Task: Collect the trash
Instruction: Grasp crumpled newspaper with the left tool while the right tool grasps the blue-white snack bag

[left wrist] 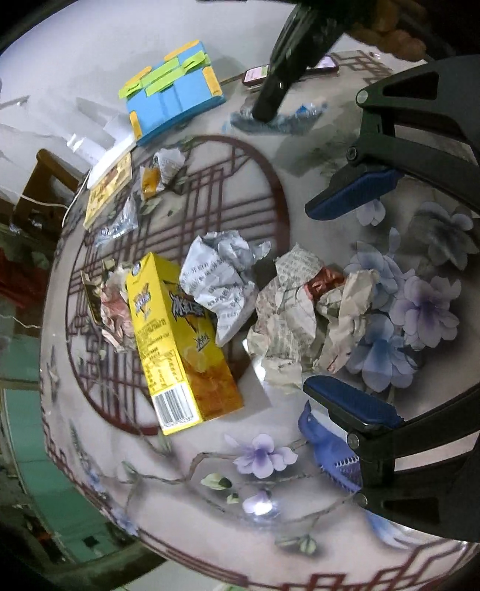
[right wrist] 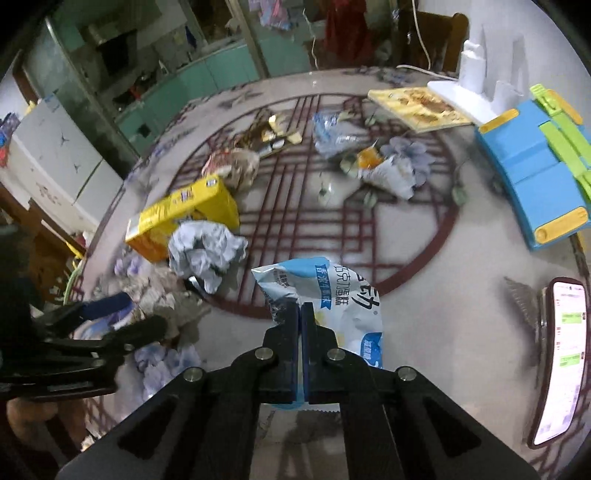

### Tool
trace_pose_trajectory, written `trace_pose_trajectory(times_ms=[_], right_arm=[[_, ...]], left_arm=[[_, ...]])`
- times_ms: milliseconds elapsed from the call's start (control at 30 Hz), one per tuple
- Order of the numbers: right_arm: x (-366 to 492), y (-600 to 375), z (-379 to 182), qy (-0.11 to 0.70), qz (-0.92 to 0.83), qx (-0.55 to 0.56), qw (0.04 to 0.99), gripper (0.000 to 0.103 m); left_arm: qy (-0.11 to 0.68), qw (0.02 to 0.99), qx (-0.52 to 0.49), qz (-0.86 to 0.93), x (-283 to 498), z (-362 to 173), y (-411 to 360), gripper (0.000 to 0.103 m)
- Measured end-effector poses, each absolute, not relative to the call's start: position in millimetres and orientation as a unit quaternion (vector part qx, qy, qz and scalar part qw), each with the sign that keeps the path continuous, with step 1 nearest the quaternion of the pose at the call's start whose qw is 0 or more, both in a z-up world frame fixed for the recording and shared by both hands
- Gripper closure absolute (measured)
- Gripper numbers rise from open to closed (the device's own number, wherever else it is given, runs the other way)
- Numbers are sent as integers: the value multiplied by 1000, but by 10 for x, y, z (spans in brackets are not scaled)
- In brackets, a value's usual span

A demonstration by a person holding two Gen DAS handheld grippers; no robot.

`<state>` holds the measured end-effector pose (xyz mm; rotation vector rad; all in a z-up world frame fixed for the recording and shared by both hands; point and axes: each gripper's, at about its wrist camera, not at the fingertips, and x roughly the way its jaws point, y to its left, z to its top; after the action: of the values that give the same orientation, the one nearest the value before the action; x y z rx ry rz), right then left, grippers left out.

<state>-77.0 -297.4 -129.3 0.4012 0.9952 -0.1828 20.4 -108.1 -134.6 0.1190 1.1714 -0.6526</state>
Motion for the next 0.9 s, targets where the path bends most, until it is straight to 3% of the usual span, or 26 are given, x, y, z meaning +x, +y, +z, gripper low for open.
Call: trace_pose_trajectory(times_ms=[67,167,267,333,900], right_arm=[[-783,-3028,-1240,466,-89,197,858,102],[-773,-3046,-1174,458,-89,202,861,102],[-746,-3042,-1122,452,-89,202,864,102],[-745,-3011,-1075,448,-88,201,867,102],[-427,-2379,-678,415,-48,172,892,102]], left_arm=[[545,782,50,-297,221,-1369,-1072,22],[553,777,54,-295,244,-1422,-1065,50],[557,773,41,-301,252,-1416,-1009,61],[548,778,40,-304,251,-1345,-965,75],[449,855,27,-259,383,-655,-207,78]])
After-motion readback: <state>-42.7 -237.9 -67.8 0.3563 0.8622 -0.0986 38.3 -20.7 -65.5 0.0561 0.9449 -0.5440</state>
